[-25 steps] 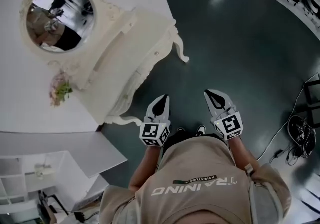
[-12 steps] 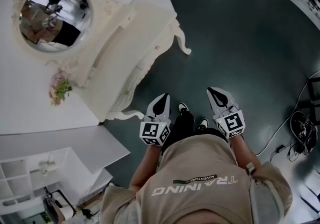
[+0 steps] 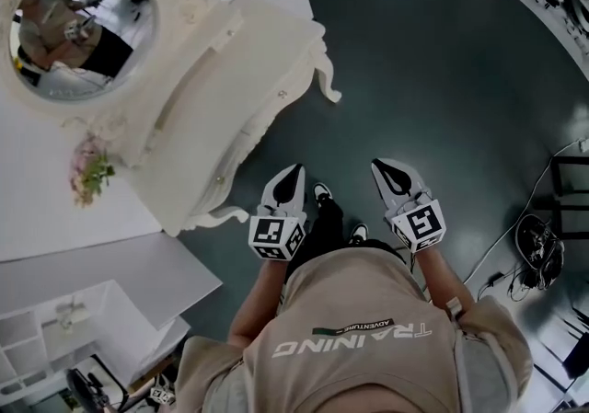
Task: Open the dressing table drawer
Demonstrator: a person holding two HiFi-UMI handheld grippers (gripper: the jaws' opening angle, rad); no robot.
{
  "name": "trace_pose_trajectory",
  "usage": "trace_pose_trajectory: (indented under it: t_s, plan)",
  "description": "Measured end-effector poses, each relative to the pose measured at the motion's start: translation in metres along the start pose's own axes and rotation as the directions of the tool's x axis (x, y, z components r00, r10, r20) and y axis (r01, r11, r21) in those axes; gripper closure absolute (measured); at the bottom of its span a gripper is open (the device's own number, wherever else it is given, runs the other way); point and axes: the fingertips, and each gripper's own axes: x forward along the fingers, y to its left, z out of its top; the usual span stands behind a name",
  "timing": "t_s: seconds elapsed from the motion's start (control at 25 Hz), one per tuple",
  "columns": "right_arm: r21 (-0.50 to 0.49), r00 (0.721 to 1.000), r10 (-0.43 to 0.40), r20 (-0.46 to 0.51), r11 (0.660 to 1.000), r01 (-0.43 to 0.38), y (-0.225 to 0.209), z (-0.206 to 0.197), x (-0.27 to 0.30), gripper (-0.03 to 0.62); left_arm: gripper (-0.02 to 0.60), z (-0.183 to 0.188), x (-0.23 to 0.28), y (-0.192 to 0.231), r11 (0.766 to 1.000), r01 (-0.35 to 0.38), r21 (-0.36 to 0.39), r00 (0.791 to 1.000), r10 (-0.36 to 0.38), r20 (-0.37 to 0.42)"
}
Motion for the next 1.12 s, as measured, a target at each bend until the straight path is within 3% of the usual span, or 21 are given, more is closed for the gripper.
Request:
trace_pose_trajectory:
  t_s: [0.16, 0.36, 0.56, 0.84, 1.12]
  plan:
    - [-0.002, 1.000, -0.023, -0.020, 1.000, 0.023, -0.013, 0.011, 0.033, 0.592, 0.563, 0.018, 0.026, 0.026, 0.999, 0.032, 0.001, 0.999, -0.032, 0.006]
    - [-0.110, 0.999, -0.007, -0.039, 0.994, 0.003, -0.014, 0.039, 0.076, 0.592, 0.563, 0.041, 0.061, 0.065, 0.999, 0.045, 0.008, 0.999, -0.045, 0.024]
    - [-0.102, 1.000, 0.000, -0.022, 0.995, -0.002, -0.019, 0.059, 0.123, 0.592, 0.563, 0.065, 0.083, 0.098, 0.998, 0.064, 0.027, 0.996, -0.065, 0.056]
    - [-0.059, 0.999, 0.049, -0.006, 0.997, -0.050, -0.015, 0.076, 0.182, 0.592, 0.563, 0.068, 0.092, 0.151, 1.000, 0.022, 0.002, 0.999, -0.022, 0.038]
    - [-0.036, 0.997, 0.078, -0.028, 0.996, -0.079, -0.028, 0.074, 0.201, 0.592, 0.563, 0.058, 0.103, 0.176, 0.999, -0.028, -0.047, 1.000, 0.027, -0.007]
